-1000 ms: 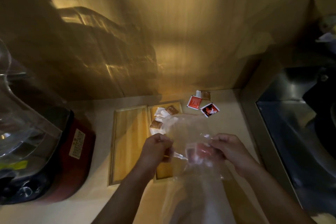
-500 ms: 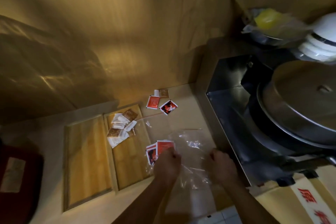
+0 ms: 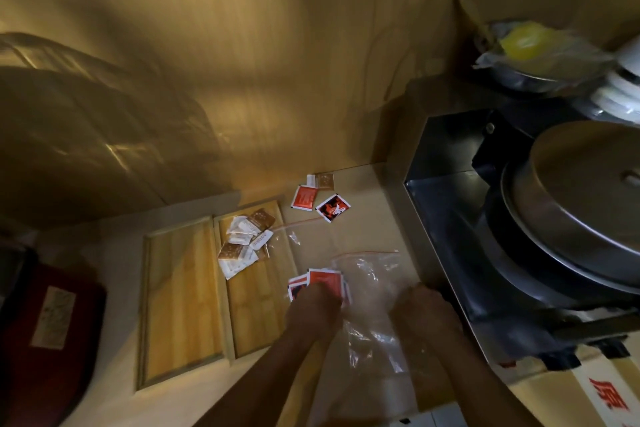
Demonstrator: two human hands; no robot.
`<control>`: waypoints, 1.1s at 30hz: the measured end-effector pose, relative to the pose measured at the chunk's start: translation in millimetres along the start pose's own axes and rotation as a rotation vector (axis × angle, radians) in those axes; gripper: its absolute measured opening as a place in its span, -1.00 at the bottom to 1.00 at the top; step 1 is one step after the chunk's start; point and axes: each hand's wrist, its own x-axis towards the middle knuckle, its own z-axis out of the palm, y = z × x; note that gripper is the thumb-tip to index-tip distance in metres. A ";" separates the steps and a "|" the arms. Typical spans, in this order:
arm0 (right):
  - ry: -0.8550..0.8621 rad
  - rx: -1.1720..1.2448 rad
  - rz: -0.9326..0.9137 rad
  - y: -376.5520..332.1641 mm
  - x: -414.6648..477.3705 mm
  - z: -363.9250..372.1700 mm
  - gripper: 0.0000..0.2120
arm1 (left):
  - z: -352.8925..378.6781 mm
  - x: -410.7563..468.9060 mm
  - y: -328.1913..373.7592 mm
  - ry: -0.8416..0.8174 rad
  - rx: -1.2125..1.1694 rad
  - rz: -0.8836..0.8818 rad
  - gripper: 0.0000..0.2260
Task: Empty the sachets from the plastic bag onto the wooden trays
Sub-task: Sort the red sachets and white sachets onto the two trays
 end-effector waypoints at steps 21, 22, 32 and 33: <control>-0.240 0.524 -0.075 -130.3 80.8 30.2 -0.67 | -51.8 40.9 -37.5 0.229 -0.732 -0.388 -0.80; -0.262 0.609 -0.072 -129.4 80.4 29.2 -0.77 | -53.2 40.3 -35.7 0.207 -0.770 -0.381 -0.94; -0.446 0.985 -0.241 -108.7 59.6 -4.6 -0.89 | -74.9 27.3 -30.6 0.036 -0.983 -0.339 -0.92; -0.464 1.013 -0.289 -108.5 56.8 -8.8 -0.90 | -80.0 22.9 -29.7 0.030 -0.988 -0.293 -0.90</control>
